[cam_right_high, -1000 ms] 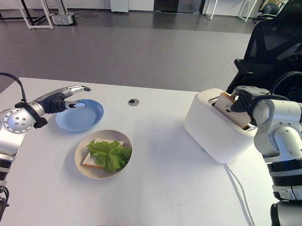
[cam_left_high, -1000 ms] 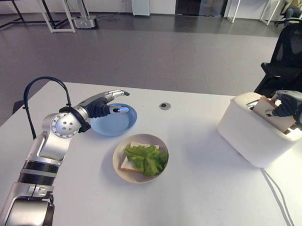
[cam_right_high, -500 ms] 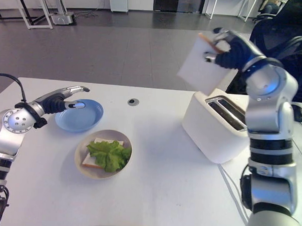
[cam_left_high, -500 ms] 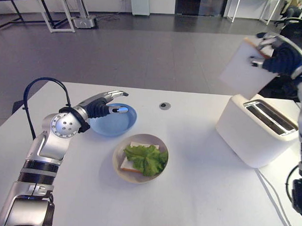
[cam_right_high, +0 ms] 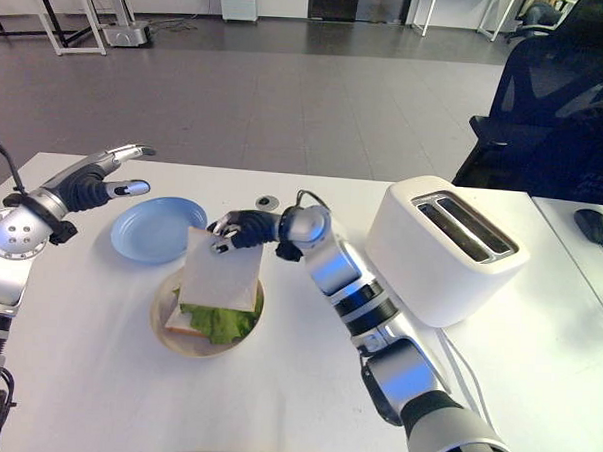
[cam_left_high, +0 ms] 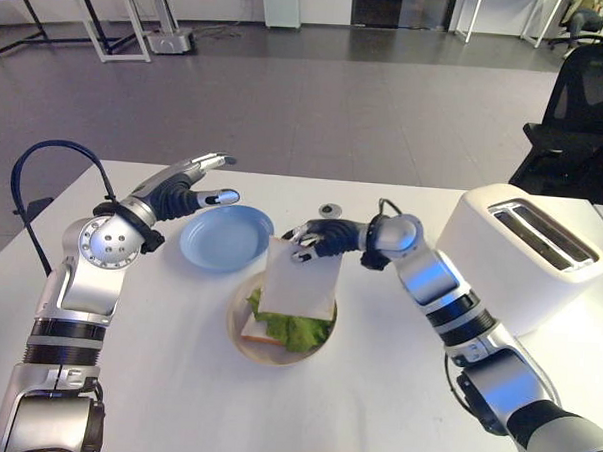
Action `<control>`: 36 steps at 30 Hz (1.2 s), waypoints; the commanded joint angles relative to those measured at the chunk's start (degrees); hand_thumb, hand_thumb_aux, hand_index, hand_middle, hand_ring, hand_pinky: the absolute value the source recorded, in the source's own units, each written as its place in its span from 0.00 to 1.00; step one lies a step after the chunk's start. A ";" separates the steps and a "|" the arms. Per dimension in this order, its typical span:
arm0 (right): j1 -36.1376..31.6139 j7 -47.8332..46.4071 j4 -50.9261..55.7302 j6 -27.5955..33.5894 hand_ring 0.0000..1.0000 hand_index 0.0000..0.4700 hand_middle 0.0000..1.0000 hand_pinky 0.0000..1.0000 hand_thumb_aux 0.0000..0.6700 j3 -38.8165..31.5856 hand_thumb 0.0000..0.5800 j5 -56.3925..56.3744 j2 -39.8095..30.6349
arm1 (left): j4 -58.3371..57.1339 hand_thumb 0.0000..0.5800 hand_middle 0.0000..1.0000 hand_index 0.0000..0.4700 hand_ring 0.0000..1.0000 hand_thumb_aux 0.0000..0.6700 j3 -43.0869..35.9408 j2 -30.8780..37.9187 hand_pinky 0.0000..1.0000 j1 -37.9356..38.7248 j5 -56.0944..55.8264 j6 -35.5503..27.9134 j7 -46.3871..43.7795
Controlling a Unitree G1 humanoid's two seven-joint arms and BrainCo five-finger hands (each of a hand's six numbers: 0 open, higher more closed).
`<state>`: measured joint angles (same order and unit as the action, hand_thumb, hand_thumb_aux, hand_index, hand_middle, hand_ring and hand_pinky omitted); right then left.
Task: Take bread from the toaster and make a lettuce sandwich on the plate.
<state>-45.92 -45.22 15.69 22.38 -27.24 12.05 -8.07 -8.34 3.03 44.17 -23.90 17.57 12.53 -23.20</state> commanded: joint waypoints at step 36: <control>-1.39 6.13 26.73 -14.37 0.00 1.00 0.00 0.00 1.00 -1.09 1.00 3.22 7.14 | 7.21 0.00 0.00 0.00 0.00 0.00 -14.16 -2.26 0.00 12.56 -13.58 13.76 -26.05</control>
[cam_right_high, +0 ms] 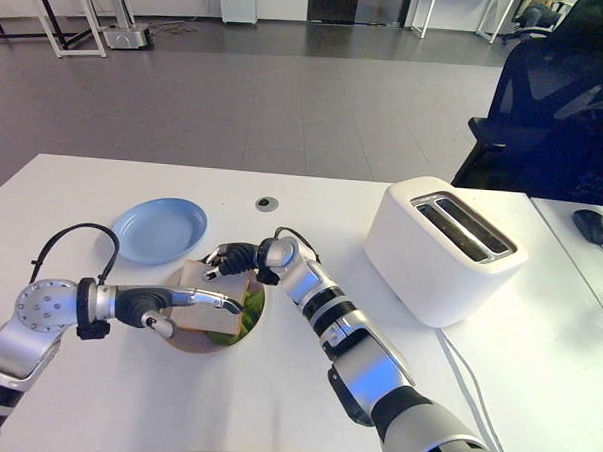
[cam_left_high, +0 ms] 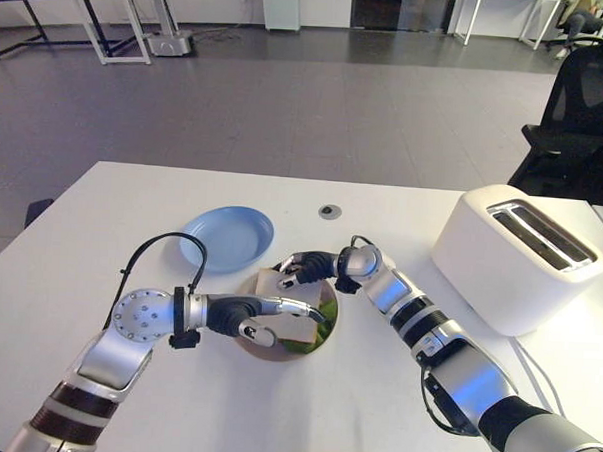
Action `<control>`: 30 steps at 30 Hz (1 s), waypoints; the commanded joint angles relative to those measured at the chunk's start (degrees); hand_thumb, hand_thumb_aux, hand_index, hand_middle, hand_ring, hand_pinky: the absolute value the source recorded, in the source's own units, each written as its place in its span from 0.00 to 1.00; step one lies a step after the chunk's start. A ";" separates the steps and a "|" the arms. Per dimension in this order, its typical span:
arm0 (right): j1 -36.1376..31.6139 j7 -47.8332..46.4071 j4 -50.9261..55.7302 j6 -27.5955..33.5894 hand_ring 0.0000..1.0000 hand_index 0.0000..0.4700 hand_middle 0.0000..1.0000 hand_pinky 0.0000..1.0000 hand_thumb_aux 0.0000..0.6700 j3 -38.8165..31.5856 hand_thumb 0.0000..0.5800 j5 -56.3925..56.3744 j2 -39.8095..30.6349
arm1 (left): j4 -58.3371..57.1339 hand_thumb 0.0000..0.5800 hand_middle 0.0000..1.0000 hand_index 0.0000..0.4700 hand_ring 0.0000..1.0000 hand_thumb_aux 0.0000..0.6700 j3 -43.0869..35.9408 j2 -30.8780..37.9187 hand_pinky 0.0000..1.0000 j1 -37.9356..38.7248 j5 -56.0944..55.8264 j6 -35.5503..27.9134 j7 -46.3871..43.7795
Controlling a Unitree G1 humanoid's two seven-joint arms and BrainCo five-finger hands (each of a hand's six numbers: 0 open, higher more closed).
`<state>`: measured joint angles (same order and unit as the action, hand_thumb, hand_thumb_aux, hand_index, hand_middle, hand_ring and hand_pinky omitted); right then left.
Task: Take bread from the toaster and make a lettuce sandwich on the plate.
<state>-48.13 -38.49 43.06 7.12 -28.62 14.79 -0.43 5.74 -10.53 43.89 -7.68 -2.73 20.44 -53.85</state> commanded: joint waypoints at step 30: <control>-7.52 -9.08 -12.06 5.43 0.00 0.00 0.00 0.00 0.00 6.67 0.00 -2.42 -5.38 | -21.57 0.00 0.00 0.00 0.00 0.00 -16.59 1.88 0.00 -5.57 17.45 7.79 -0.82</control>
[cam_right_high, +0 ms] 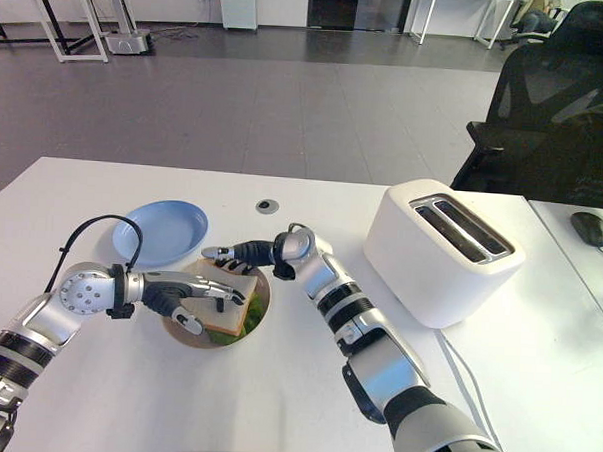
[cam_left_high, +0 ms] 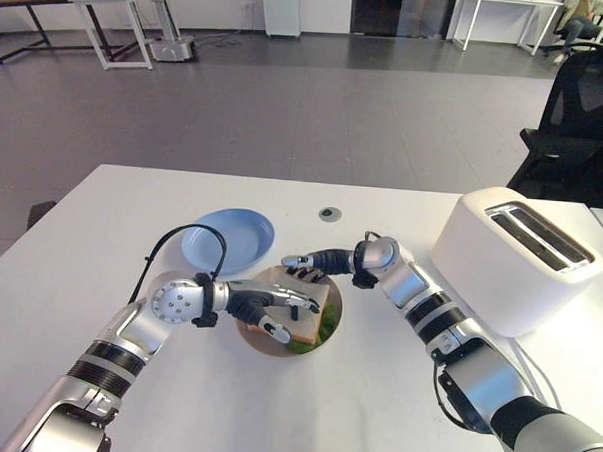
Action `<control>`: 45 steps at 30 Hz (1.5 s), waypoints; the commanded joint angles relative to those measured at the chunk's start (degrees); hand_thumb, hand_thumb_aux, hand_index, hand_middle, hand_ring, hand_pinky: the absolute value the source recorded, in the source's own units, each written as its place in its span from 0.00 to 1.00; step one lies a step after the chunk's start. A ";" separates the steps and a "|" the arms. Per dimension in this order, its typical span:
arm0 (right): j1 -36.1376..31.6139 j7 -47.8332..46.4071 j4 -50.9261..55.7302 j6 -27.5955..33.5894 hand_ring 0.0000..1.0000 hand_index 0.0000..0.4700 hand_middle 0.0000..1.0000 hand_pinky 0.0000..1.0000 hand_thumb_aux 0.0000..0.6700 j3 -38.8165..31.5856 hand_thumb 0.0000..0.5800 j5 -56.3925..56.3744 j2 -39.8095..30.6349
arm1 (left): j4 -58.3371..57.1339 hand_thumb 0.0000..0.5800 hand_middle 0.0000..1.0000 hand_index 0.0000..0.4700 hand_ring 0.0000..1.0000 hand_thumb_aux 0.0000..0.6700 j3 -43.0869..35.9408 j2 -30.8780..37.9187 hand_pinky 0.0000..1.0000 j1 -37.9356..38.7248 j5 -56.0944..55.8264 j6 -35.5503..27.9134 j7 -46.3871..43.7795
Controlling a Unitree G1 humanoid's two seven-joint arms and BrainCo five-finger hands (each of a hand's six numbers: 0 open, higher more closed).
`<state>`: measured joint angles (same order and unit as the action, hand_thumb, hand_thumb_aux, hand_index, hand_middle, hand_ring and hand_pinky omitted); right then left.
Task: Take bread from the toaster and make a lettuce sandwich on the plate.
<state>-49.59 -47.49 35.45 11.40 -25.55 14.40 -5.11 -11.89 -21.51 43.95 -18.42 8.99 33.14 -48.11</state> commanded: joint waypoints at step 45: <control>40.65 -14.99 -58.11 19.33 1.00 1.00 1.00 1.00 1.00 -9.52 1.00 -5.49 -35.77 | -6.62 1.00 1.00 1.00 1.00 1.00 1.70 -1.54 1.00 0.82 -4.28 -18.49 -20.41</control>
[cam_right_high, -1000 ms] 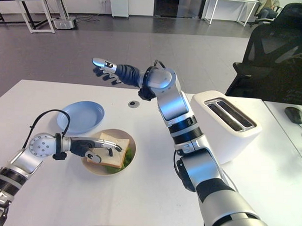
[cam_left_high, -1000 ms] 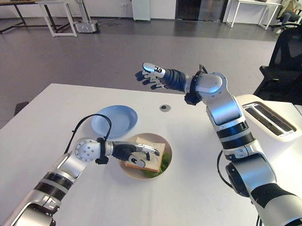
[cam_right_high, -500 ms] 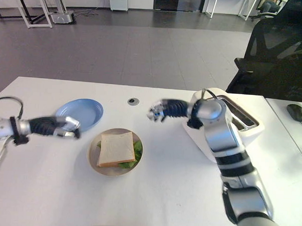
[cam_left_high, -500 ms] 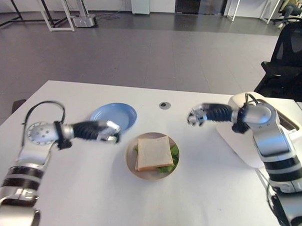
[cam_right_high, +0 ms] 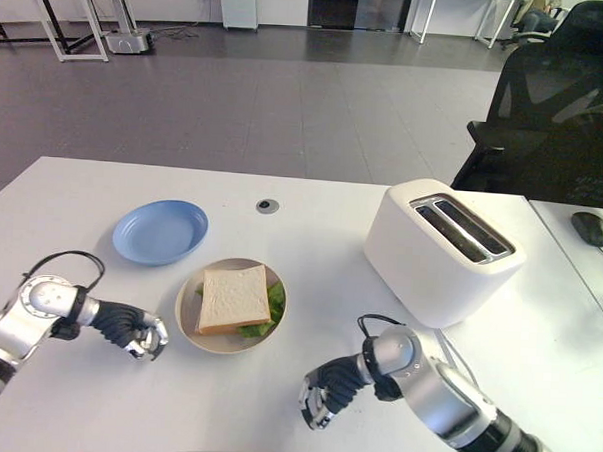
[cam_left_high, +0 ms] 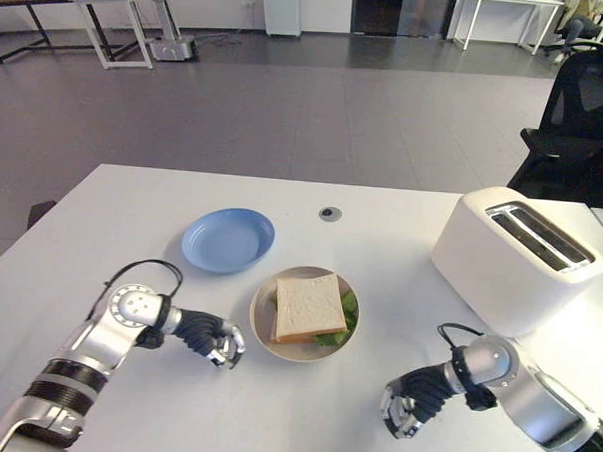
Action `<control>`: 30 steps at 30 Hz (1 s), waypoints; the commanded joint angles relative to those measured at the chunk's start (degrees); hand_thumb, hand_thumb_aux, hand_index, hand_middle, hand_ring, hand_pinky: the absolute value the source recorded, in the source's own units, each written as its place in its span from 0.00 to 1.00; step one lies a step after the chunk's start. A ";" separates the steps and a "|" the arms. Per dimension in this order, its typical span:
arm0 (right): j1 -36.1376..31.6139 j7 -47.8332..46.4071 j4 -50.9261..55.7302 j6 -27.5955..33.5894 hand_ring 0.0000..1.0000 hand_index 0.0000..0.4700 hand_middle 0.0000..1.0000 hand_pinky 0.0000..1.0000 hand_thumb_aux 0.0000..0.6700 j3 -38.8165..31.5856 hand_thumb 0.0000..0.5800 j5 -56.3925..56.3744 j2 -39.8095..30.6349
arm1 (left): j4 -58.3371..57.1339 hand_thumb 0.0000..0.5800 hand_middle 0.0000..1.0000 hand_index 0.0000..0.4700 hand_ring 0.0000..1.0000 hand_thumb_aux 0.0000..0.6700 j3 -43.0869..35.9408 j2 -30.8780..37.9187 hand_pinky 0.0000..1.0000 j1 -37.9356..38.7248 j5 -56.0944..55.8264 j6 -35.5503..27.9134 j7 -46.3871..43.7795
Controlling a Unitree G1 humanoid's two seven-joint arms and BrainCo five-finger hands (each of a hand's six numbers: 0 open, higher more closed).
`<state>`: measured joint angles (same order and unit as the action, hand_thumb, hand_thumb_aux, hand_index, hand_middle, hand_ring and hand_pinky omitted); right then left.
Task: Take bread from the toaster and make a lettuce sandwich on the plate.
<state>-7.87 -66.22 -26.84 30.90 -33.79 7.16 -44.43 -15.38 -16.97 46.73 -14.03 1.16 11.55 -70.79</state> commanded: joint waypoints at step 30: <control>-17.84 28.99 24.03 -4.61 0.00 0.00 0.00 0.00 0.00 27.80 0.00 -9.93 21.73 | -31.96 0.00 0.00 0.00 0.00 0.00 5.19 -36.21 0.00 -31.37 -1.14 12.86 27.10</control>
<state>-26.63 -39.02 12.09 22.25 -15.41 5.62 -24.51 -60.39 -18.53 9.51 -50.01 10.12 30.84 -39.66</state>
